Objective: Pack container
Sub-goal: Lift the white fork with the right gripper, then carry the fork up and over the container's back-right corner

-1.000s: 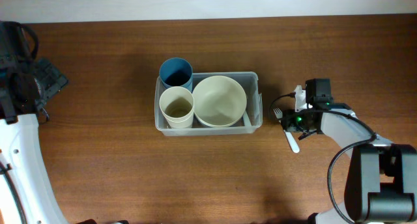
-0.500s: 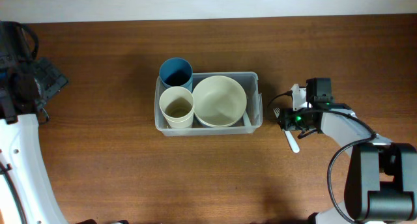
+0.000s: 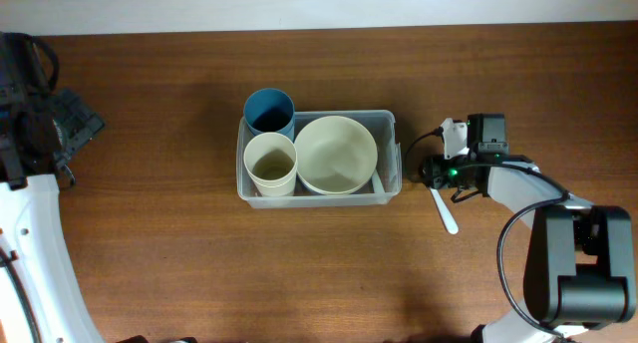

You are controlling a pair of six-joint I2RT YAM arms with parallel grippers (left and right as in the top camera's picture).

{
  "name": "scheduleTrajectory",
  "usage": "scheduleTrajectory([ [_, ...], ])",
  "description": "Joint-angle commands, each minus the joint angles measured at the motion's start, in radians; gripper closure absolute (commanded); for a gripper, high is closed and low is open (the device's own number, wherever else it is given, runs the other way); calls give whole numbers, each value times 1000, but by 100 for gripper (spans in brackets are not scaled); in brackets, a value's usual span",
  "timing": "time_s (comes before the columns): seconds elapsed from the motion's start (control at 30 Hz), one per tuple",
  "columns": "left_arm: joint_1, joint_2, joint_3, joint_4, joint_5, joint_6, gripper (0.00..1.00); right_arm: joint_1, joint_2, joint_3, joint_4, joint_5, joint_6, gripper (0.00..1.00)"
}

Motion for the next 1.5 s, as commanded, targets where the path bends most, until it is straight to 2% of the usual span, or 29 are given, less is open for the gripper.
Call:
scheduleTrajectory([
  [0.0, 5, 3, -2, -1, 1, -13, 0, -1, 99, -54, -32, 11, 8, 43],
  [0.37, 5, 3, -2, -1, 1, -13, 0, -2, 99, -54, -206, 14, 68, 44],
  [0.6, 5, 3, -2, -1, 1, -13, 0, -2, 99, -54, -234, 42, 127, 64],
  [0.9, 5, 3, -2, -1, 1, -13, 0, -1, 99, -54, -245, 45, 126, 65],
  [1.0, 5, 3, -2, -1, 1, -13, 0, -1, 99, -54, -253, 43, 127, 74],
  [1.47, 5, 3, -2, -1, 1, -13, 0, -1, 99, -54, -253, 21, 128, 86],
])
